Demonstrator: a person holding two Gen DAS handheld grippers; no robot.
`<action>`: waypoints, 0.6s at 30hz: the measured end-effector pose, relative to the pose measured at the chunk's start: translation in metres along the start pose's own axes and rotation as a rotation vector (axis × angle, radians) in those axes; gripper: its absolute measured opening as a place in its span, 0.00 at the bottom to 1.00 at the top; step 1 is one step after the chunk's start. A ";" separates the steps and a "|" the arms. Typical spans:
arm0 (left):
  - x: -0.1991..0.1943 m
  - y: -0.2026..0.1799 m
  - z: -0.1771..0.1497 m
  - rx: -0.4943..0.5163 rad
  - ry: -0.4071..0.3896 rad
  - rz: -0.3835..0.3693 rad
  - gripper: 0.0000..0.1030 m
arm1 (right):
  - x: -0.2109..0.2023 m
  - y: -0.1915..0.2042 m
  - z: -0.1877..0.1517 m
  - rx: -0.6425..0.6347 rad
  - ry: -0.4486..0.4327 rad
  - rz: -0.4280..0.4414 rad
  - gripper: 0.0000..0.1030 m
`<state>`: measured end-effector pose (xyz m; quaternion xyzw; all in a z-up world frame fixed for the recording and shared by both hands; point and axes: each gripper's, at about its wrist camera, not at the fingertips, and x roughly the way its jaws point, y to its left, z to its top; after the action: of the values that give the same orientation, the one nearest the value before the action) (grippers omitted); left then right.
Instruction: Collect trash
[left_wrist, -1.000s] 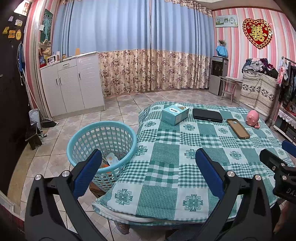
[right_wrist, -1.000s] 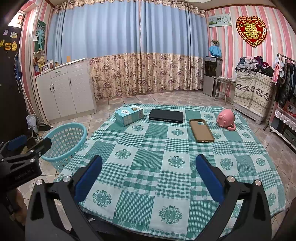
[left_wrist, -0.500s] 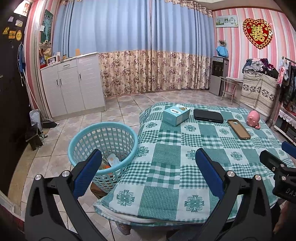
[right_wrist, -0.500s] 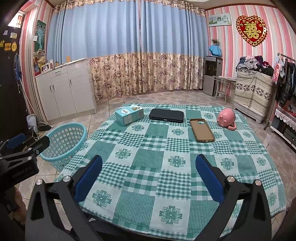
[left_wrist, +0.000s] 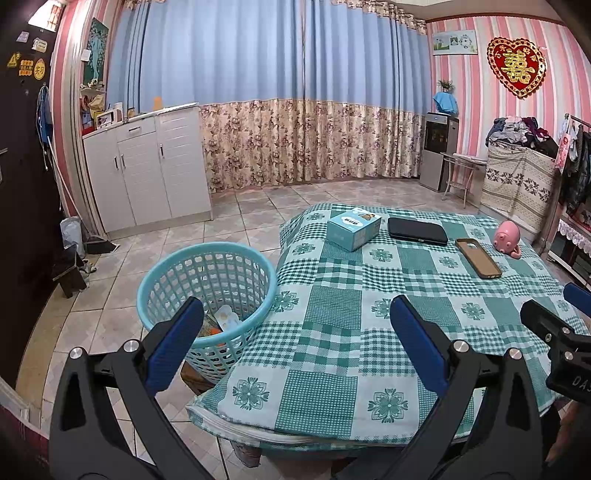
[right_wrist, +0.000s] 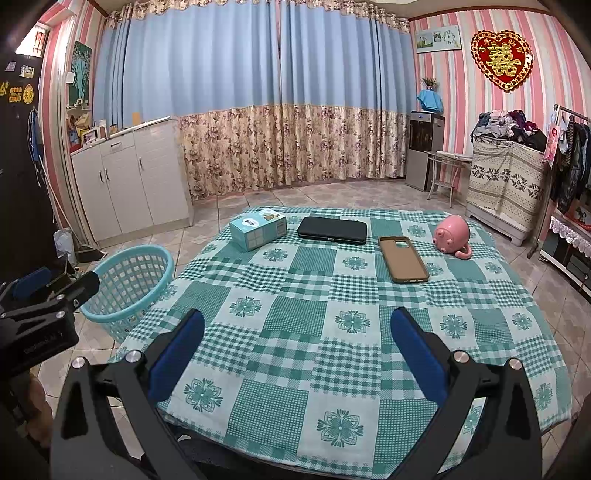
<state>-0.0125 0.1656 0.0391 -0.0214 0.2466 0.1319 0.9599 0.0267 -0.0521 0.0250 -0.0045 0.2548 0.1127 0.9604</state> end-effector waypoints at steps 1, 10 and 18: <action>0.000 0.000 0.000 0.001 0.000 0.000 0.95 | 0.000 0.000 0.000 0.000 0.000 0.000 0.96; 0.000 0.001 -0.001 -0.004 0.001 0.007 0.95 | 0.001 0.000 0.000 0.003 0.002 0.005 0.96; 0.000 -0.001 -0.002 -0.003 0.001 0.018 0.95 | 0.002 0.000 0.000 0.008 0.002 0.012 0.96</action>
<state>-0.0136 0.1648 0.0377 -0.0207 0.2471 0.1409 0.9585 0.0285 -0.0521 0.0245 0.0005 0.2565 0.1175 0.9594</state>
